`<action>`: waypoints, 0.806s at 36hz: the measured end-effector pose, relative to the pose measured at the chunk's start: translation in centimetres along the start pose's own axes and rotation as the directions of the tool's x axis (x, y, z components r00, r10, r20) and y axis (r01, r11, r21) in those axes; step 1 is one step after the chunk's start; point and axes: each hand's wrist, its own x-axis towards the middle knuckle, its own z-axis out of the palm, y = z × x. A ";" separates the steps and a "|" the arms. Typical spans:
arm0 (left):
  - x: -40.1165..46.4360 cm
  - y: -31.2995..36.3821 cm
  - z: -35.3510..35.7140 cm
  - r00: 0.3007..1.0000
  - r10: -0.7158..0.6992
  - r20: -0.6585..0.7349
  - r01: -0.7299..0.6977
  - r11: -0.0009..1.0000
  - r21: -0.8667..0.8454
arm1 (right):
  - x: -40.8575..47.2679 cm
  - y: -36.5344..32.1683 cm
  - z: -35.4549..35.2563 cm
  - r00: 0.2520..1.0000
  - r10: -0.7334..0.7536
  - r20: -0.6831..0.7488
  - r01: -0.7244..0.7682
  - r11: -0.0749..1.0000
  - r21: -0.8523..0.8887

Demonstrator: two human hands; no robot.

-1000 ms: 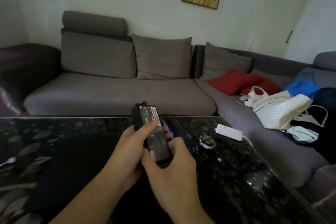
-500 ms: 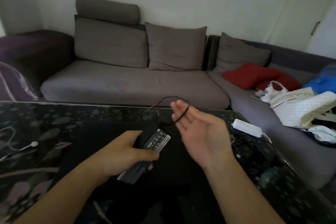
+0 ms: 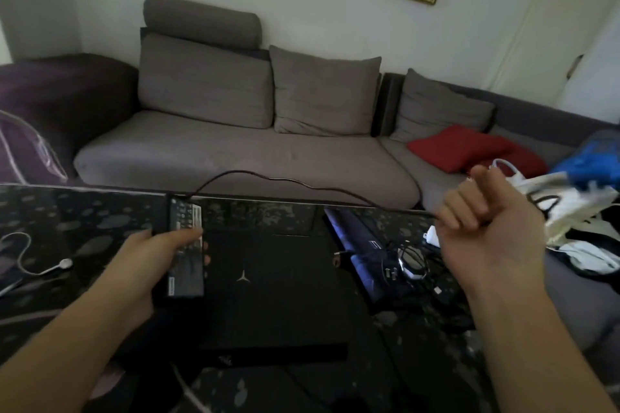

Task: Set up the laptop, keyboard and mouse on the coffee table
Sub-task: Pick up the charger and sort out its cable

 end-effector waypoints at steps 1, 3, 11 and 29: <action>-0.3 0.1 0.3 1.000 -0.008 0.013 0.009 1.000 -0.014 | -0.1 0.4 0.0 1.000 0.020 -0.018 -0.020 1.000 -0.021; -0.7 0.1 1.1 0.997 -0.051 0.057 0.054 0.997 -0.047 | -0.3 1.6 0.2 0.996 0.065 -0.052 -0.071 0.992 -0.106; -3.9 0.0 5.0 0.928 -0.164 0.334 0.270 0.915 -0.301 | -3.0 8.7 2.2 0.937 0.340 -0.085 -0.305 0.672 -0.675; -6.9 -0.4 6.8 0.821 -0.085 0.565 0.248 0.944 -0.219 | -4.9 12.8 1.3 0.741 0.659 0.127 0.207 -0.045 -0.977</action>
